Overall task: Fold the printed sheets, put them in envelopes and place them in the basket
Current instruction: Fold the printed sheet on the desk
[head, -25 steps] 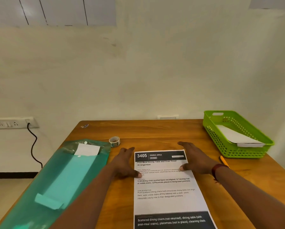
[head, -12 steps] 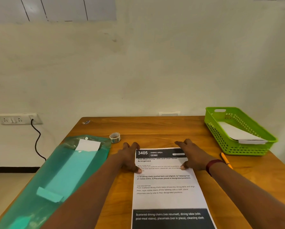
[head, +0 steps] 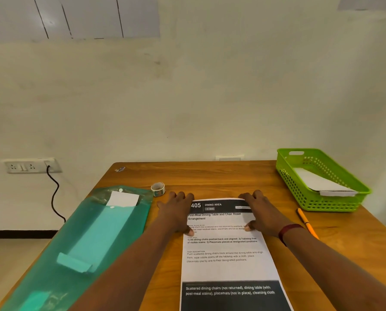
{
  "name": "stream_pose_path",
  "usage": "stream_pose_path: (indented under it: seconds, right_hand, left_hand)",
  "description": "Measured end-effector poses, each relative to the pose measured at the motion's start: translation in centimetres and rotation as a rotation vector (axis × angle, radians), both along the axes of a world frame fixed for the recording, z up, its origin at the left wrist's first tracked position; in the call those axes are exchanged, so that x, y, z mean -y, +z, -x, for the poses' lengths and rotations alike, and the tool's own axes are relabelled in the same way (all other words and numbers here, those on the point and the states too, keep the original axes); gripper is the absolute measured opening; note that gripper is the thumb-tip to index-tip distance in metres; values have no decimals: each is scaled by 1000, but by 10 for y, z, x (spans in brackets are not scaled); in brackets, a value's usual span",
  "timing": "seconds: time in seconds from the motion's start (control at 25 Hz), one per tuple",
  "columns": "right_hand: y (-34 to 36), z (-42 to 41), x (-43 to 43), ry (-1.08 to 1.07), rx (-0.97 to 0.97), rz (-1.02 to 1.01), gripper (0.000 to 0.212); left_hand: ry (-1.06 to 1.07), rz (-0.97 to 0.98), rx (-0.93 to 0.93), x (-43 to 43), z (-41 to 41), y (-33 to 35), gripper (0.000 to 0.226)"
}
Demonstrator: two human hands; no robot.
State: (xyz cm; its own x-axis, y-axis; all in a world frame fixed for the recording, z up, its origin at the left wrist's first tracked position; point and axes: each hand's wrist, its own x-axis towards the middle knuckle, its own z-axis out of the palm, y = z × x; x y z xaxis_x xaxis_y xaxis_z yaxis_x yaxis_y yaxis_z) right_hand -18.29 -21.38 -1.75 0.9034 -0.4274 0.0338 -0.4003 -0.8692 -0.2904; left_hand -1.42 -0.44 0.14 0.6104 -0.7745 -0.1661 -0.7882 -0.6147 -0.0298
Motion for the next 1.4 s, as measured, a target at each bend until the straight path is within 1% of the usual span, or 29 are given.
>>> stream_pose_path:
  seconds: [0.2, 0.4, 0.52, 0.64, 0.8, 0.88, 1.0, 1.12, 1.2, 1.32, 1.36, 1.4]
  right_hand:
    - [-2, 9, -6, -27, 98, -61, 72]
    - [-10, 22, -13, -43, 201, -65, 62]
    - [-17, 27, -17, -53, 222, -26, 50]
    - [-18, 31, -22, -27, 242, 60, 39]
    - [-18, 33, -27, 24, 205, 244, 44]
    - [-20, 35, -30, 59, 127, 336, 44]
    - [-26, 35, -35, 95, 71, 440, 44]
    - [-30, 32, -44, 127, 40, 409, 44]
    - [-29, 29, -47, 120, 66, 359, 49]
    - [-30, 27, -55, 119, 50, 286, 49]
    - [-30, 27, -57, 129, 31, 268, 49]
    - [-30, 27, -60, 136, 11, 255, 50]
  left_hand:
    - [-12, 111, 72, -11, 14, -1, 85]
    - [-18, 182, 105, -21, 22, -5, 73]
    - [-33, 168, 126, -21, 22, -2, 65]
    - [-34, 151, 133, -18, 22, 1, 59]
    - [-46, 124, 120, -17, 22, 1, 53]
    - [-51, 117, 91, -19, 21, 1, 52]
    - [-106, 70, 71, -20, 22, 2, 53]
    - [-207, 2, 96, -17, 27, 2, 50]
    - [-252, 8, 91, -16, 34, -1, 38]
    - [-240, 22, 95, -17, 43, -13, 23]
    - [-221, 26, 98, -17, 47, -16, 22]
    - [-207, 33, 98, -18, 50, -20, 26]
